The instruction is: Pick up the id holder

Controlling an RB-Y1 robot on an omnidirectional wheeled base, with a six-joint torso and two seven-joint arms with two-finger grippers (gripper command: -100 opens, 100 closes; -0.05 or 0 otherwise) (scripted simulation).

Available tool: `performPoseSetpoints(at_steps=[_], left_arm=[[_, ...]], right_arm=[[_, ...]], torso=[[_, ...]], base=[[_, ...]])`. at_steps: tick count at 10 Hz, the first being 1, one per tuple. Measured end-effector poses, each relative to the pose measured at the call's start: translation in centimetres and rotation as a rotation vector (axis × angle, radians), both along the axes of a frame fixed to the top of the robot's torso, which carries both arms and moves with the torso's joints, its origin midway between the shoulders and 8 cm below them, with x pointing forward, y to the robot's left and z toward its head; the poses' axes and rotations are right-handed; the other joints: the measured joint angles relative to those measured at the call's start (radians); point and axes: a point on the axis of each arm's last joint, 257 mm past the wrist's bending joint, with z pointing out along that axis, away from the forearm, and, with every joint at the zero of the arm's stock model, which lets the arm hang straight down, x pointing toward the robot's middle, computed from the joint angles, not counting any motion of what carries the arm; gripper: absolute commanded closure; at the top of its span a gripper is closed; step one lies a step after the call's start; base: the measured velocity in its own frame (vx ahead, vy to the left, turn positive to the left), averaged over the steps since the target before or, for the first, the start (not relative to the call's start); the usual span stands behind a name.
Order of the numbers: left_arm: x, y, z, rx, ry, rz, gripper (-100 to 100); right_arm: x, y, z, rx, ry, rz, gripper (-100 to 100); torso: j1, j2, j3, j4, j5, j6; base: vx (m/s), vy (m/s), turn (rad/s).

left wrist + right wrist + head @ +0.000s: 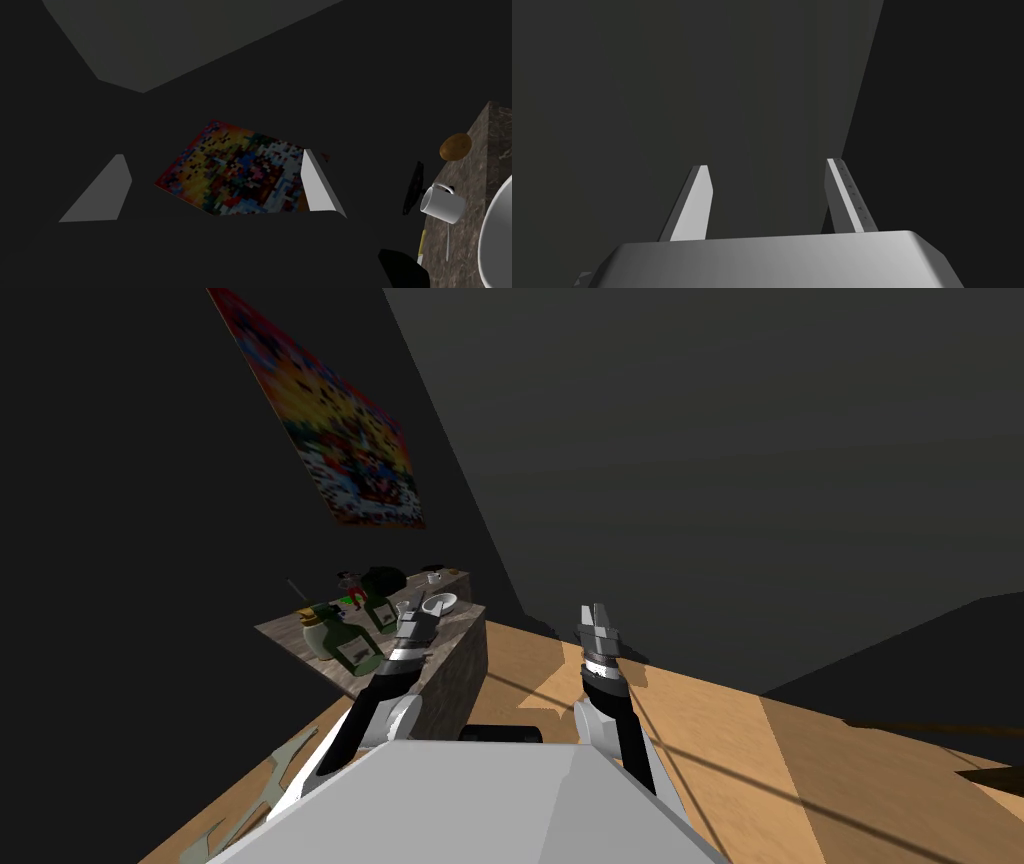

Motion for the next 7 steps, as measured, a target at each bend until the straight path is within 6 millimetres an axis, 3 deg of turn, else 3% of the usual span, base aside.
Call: performPoseSetpoints(at_steps=[7], left_arm=[[2.0,1.0,-2.2,0.011,0.139,0.003,-100]], right_arm=[[0.0,0.0,0.0,0.0,0.0,0.0,0]], torso=[[0.0,0.0,0.0,0.0,0.0,0.0]], base=[[-0.015,-0.019,0.039]])
